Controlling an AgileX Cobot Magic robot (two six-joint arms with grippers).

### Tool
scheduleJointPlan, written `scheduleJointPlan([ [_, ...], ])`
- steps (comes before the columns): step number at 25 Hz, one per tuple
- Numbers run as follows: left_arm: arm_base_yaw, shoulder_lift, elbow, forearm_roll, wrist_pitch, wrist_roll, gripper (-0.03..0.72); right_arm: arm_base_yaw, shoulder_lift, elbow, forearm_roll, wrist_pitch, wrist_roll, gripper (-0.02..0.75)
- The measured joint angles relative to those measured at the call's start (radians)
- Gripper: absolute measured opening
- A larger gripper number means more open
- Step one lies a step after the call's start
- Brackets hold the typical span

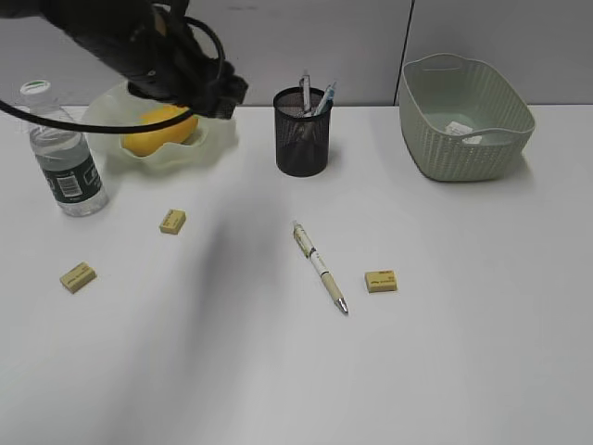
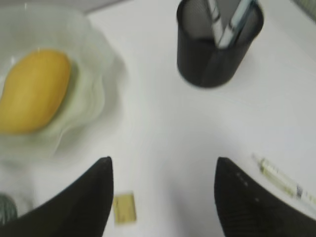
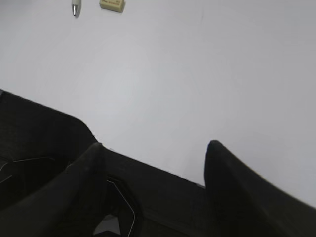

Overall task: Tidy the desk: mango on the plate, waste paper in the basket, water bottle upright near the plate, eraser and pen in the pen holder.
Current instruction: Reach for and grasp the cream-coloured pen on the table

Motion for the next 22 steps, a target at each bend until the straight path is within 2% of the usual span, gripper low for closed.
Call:
scheduleJointPlan([
  [5, 0.0, -0.016, 0.0, -0.011, 0.383, 0.013, 0.469, 0.0, 0.077, 0.0, 0.0, -0.035, 0.009, 0.496],
  [9, 0.0, -0.018, 0.0, -0.013, 0.585, 0.065, 0.421, 0.0, 0.177, 0.0, 0.0, -0.078, 0.019, 0.496],
  [15, 0.0, -0.099, 0.073, -0.019, 0.624, 0.079, 0.393, 0.0, 0.361, -0.076, 0.0, -0.139, 0.023, 0.496],
  [22, 0.0, -0.341, 0.342, -0.053, 0.539, 0.08, 0.384, 0.0, 0.586, -0.211, 0.026, -0.192, 0.023, 0.496],
])
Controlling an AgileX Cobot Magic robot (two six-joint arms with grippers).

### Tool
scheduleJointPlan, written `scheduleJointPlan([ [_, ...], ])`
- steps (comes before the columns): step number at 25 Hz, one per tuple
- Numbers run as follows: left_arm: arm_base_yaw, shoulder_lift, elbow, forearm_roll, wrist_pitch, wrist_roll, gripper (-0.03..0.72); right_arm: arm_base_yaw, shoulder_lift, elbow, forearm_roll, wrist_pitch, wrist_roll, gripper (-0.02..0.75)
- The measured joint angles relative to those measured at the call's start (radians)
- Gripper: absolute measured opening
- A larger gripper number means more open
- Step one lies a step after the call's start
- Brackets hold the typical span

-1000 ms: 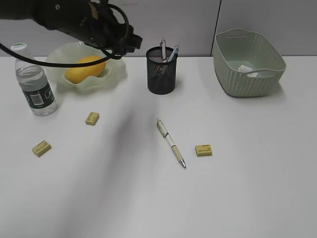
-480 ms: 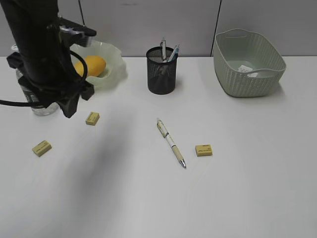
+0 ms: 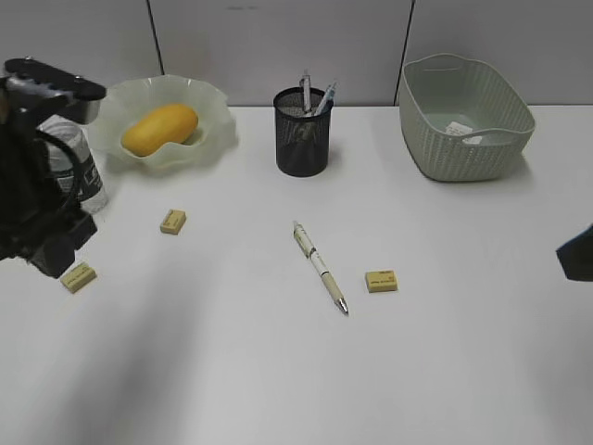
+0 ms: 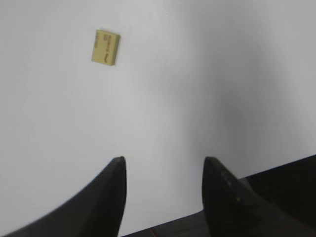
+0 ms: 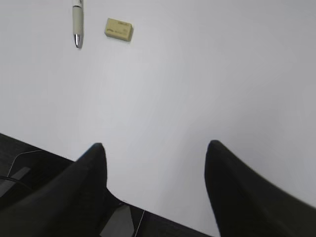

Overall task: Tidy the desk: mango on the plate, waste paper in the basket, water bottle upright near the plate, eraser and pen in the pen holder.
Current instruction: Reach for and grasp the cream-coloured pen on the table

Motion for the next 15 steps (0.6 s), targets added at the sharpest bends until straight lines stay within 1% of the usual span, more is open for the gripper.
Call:
scheduleJointPlan([
  [4, 0.0, -0.182, 0.167, -0.014, -0.083, 0.0, 0.383, 0.0, 0.126, -0.071, 0.006, -0.012, 0.0, 0.496],
  [8, 0.0, -0.371, 0.284, -0.015, -0.096, 0.0, 0.382, 0.0, 0.238, -0.153, 0.013, -0.014, -0.003, 0.496],
  [13, 0.0, -0.655, 0.371, -0.016, -0.1, 0.0, 0.382, 0.001, 0.355, -0.269, 0.034, -0.013, -0.004, 0.497],
  [15, 0.0, -0.776, 0.387, -0.016, -0.103, 0.0, 0.382, 0.001, 0.394, -0.314, 0.036, -0.004, -0.005, 0.497],
])
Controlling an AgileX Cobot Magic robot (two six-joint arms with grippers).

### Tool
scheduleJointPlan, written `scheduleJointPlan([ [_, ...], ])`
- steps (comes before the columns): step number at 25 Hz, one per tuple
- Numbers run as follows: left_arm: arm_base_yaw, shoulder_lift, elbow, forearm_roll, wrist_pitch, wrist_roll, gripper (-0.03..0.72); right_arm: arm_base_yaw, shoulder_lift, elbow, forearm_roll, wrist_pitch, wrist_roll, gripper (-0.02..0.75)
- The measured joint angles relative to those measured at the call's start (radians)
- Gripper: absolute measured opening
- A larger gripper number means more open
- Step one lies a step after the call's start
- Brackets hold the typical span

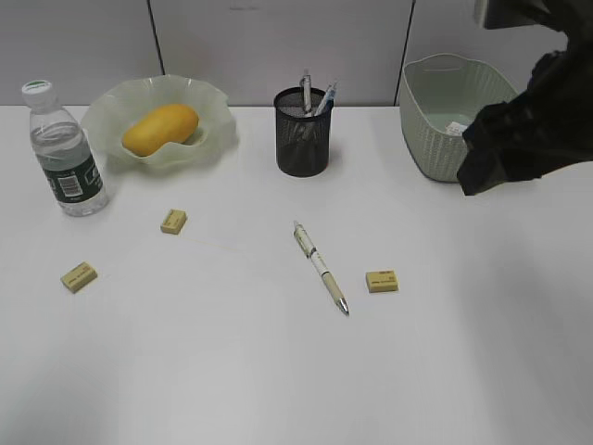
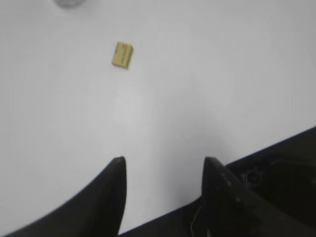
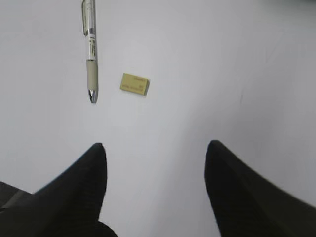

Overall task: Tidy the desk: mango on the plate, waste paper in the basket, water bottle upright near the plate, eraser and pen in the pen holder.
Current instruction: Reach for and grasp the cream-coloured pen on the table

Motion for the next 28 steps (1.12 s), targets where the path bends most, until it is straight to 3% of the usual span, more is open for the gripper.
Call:
scheduleJointPlan([
  [9, 0.0, -0.357, 0.074, 0.001, 0.008, 0.0, 0.382, 0.003, 0.158, -0.175, 0.031, 0.072, -0.002, 0.496],
  [22, 0.0, -0.375, 0.088, 0.001, 0.059, 0.0, 0.382, 0.232, 0.462, -0.397, -0.021, 0.163, -0.004, 0.497],
  [28, 0.0, -0.375, 0.088, -0.001, 0.06, 0.0, 0.382, 0.266, 0.628, -0.55, -0.023, 0.22, -0.004, 0.497],
])
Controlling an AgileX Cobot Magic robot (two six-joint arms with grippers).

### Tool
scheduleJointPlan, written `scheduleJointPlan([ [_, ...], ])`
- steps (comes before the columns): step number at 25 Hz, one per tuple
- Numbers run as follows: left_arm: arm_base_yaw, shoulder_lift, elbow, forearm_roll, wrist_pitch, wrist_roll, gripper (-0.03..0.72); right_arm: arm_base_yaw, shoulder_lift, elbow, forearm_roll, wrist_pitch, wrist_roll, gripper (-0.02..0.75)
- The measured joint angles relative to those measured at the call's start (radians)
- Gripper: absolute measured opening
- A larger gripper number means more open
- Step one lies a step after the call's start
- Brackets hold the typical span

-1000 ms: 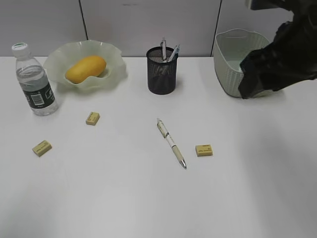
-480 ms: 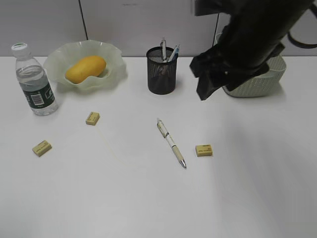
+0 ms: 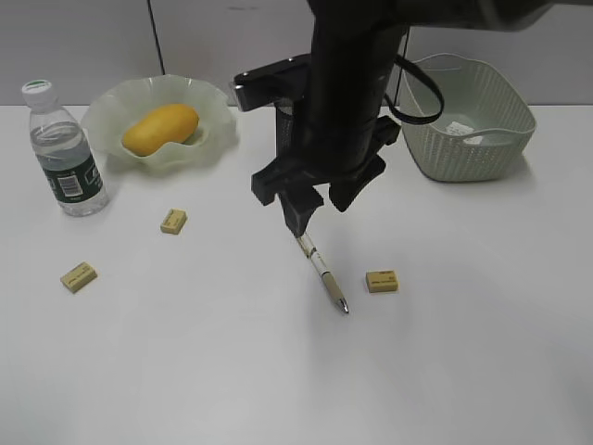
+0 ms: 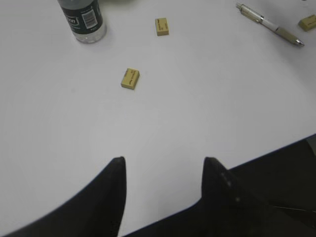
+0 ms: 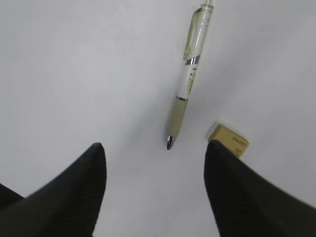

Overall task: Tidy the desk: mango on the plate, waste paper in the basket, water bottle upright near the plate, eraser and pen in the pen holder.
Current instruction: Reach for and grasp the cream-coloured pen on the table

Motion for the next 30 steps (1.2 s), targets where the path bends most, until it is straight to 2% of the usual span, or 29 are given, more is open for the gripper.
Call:
scheduleJointPlan([
  [11, 0.0, 0.0, 0.0, -0.049, 0.013, 0.0, 0.382, -0.018, 0.186, -0.038, -0.019, 0.014, 0.016, 0.496],
  [19, 0.0, 0.0, 0.0, -0.054, 0.017, 0.0, 0.382, -0.047, 0.211, -0.042, -0.019, -0.084, 0.034, 0.496],
  [30, 0.0, -0.002, 0.0, -0.062, 0.017, 0.0, 0.382, -0.075, 0.276, -0.042, 0.012, -0.124, 0.038, 0.444],
])
